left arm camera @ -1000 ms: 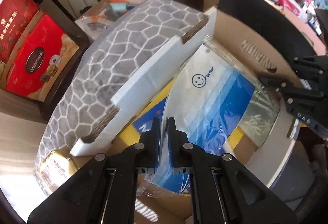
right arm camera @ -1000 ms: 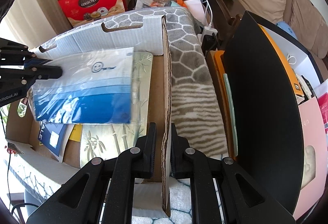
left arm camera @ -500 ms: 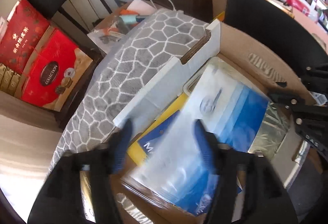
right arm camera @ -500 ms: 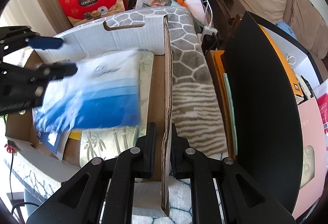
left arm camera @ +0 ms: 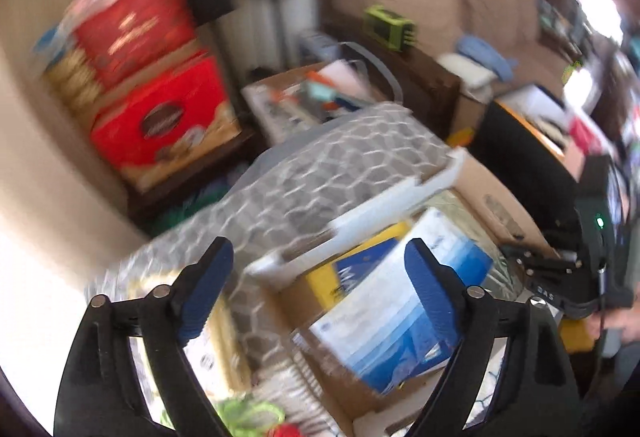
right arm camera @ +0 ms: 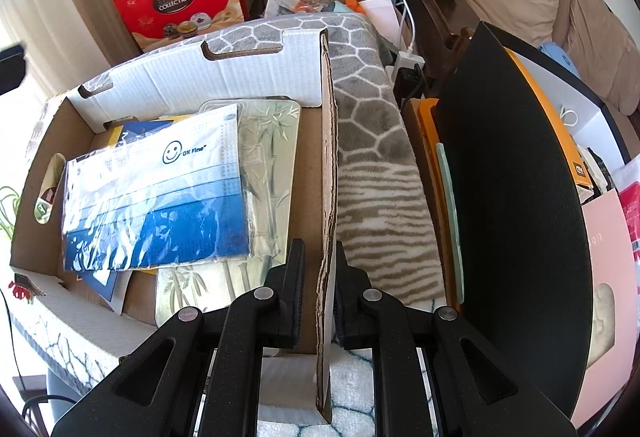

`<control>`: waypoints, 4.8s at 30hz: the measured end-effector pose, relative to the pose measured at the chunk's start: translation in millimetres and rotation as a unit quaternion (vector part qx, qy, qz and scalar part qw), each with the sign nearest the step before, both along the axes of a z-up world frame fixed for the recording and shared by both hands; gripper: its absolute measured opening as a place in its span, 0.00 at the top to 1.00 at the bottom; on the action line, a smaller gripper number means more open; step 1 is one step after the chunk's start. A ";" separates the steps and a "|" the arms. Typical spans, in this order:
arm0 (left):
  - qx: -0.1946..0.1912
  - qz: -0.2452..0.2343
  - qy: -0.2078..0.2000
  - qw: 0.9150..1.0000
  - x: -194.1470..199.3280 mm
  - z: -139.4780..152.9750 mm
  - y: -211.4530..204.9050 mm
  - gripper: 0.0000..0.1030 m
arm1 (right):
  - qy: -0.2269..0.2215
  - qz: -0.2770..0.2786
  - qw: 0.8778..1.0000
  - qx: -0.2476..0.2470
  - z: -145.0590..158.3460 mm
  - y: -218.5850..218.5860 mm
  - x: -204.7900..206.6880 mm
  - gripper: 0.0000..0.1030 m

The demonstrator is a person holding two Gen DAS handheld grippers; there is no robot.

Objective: Organize objects
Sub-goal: 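Release the mask bag in the box and open the left tool, then move the left tool to the gold snack bag and grasp its edge, then lift the gold snack bag with the left tool and lower it into the box, then release the snack bag beside the mask bag and open the left tool, then grasp the green braided cable bundle with the left tool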

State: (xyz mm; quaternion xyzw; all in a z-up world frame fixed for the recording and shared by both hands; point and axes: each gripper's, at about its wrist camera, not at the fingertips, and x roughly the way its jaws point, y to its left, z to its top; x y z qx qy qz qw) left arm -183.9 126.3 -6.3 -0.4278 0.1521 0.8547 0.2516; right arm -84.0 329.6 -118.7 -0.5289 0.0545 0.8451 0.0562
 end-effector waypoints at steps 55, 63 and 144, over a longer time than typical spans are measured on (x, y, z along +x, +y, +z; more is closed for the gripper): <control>0.271 0.138 -0.112 0.946 -21.9 39.0 -168.6 0.96 | -0.001 -0.001 1.000 0.003 1.0 -1.1 -5.6 0.86; 0.298 0.114 -0.130 0.939 -7.3 36.6 -130.2 0.96 | 0.000 -0.001 1.000 0.002 1.0 -1.1 -5.6 0.86; 0.085 0.281 -0.128 0.947 52.6 -114.9 -190.7 0.38 | 0.007 -0.008 1.000 -0.008 0.5 -0.7 -6.6 0.86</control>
